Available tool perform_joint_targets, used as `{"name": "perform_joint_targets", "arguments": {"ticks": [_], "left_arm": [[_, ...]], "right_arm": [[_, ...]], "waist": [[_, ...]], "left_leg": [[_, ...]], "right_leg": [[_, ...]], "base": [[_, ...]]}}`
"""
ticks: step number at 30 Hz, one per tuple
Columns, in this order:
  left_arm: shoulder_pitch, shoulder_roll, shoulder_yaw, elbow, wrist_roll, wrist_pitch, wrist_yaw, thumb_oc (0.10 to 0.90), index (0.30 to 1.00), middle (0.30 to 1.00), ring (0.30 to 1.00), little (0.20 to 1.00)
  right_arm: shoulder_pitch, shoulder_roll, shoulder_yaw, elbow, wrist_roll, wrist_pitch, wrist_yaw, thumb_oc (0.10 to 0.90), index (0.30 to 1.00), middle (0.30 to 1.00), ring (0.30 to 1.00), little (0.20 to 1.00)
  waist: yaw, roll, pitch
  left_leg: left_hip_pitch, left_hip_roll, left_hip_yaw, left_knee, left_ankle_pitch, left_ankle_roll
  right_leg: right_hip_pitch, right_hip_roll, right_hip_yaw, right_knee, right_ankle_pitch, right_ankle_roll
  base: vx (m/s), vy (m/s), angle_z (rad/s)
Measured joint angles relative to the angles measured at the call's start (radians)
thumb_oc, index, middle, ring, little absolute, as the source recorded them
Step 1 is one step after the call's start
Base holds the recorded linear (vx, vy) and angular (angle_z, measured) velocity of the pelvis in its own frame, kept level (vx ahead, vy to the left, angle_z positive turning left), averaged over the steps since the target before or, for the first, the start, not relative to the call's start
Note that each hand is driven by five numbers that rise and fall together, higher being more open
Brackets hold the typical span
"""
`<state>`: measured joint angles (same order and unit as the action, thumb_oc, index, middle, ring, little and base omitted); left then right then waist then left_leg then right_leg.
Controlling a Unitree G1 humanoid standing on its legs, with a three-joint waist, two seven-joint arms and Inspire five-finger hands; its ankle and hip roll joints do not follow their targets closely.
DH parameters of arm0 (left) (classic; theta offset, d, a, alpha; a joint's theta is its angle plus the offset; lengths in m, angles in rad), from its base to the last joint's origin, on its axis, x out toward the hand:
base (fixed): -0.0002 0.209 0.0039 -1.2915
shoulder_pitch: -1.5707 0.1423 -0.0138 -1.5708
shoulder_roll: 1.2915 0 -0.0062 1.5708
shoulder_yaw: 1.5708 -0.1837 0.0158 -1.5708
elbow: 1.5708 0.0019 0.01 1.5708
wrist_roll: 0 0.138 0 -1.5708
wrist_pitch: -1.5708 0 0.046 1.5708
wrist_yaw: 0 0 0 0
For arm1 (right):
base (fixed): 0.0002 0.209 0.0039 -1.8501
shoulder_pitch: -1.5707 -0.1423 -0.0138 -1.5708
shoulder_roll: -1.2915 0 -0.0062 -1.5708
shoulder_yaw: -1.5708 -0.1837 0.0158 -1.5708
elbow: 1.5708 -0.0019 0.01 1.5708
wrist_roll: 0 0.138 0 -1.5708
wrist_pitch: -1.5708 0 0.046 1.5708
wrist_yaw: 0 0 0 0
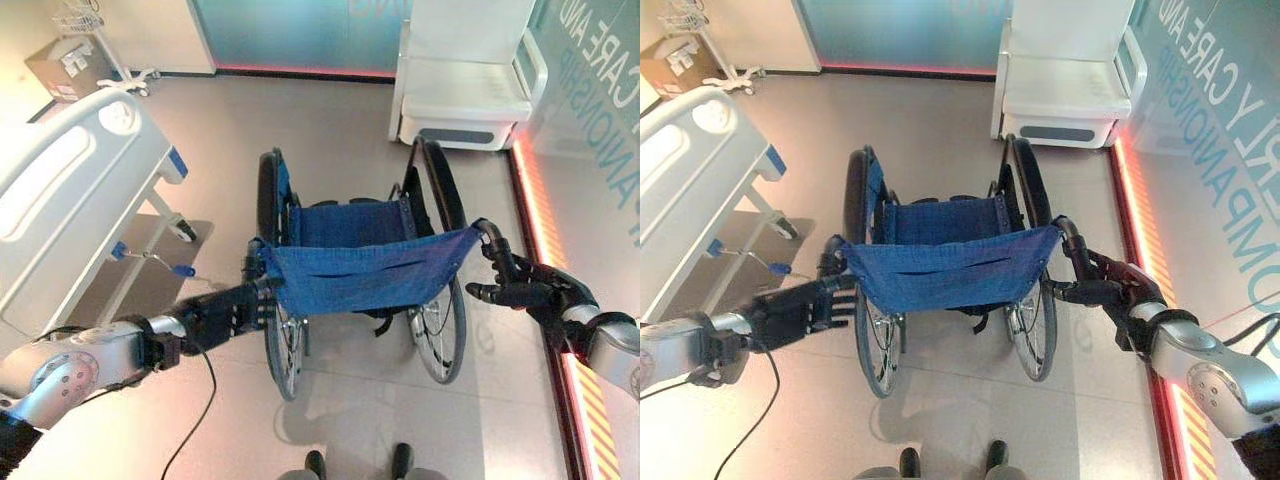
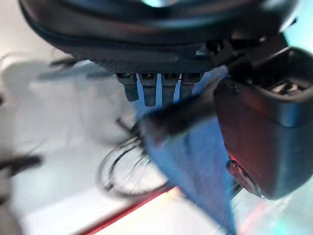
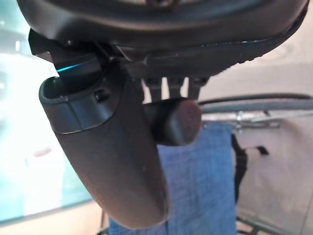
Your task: Push the wheelchair next to the bed
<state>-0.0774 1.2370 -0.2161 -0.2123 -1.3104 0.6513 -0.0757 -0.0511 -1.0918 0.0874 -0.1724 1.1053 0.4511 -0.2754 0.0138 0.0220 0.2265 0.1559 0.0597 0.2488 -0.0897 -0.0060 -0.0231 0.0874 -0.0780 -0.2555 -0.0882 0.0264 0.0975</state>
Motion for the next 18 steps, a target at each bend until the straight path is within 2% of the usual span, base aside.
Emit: {"name": "perform_joint_targets", "arguments": {"ticks": [4, 11, 15, 18], "left_arm": [[-0.027, 0.001, -0.016, -0.001, 0.007, 0.032, -0.019, 0.800, 0.900, 0.900, 0.900, 0.900], [-0.050, 0.006, -0.052, -0.006, 0.022, 0.024, -0.026, 0.800, 0.900, 0.900, 0.900, 0.900], [-0.051, 0.005, -0.052, -0.025, 0.011, 0.010, 0.036, 0.800, 0.900, 0.900, 0.900, 0.900], [-0.052, -0.005, -0.049, -0.023, -0.002, -0.025, 0.096, 0.800, 0.900, 0.900, 0.900, 0.900]], "right_arm": [[-0.022, 0.000, 0.012, 0.002, 0.000, 0.000, -0.019, 0.800, 0.900, 0.900, 0.900, 0.900], [-0.038, 0.000, 0.048, 0.008, 0.000, -0.005, -0.026, 0.800, 0.900, 0.900, 0.900, 0.900], [-0.045, 0.000, 0.048, 0.009, 0.000, -0.008, -0.026, 0.800, 0.900, 0.900, 0.900, 0.900], [-0.054, 0.000, 0.048, 0.011, 0.000, -0.009, -0.026, 0.800, 0.900, 0.900, 0.900, 0.900]], "waist": [[0.002, -0.003, 0.012], [0.004, -0.002, 0.017], [0.003, -0.001, 0.025], [0.001, 0.000, 0.028]], "left_leg": [[-0.002, 0.001, 0.001, 0.000, 0.000, 0.000], [-0.006, 0.001, 0.001, 0.000, 0.000, 0.000], [-0.006, 0.002, 0.001, 0.000, 0.000, 0.000], [-0.006, 0.001, 0.001, 0.000, 0.000, 0.000]], "right_leg": [[-0.002, 0.001, 0.001, 0.000, 0.002, -0.002], [-0.006, 0.001, 0.001, 0.000, 0.002, -0.002], [-0.006, 0.001, 0.001, 0.000, 0.002, -0.002], [-0.006, 0.001, 0.001, 0.000, 0.002, -0.002]], "base": [[0.00, -0.004, -0.01], [0.00, 0.000, 0.00], [0.00, 0.000, 0.00], [0.00, 0.000, 0.00]]}}
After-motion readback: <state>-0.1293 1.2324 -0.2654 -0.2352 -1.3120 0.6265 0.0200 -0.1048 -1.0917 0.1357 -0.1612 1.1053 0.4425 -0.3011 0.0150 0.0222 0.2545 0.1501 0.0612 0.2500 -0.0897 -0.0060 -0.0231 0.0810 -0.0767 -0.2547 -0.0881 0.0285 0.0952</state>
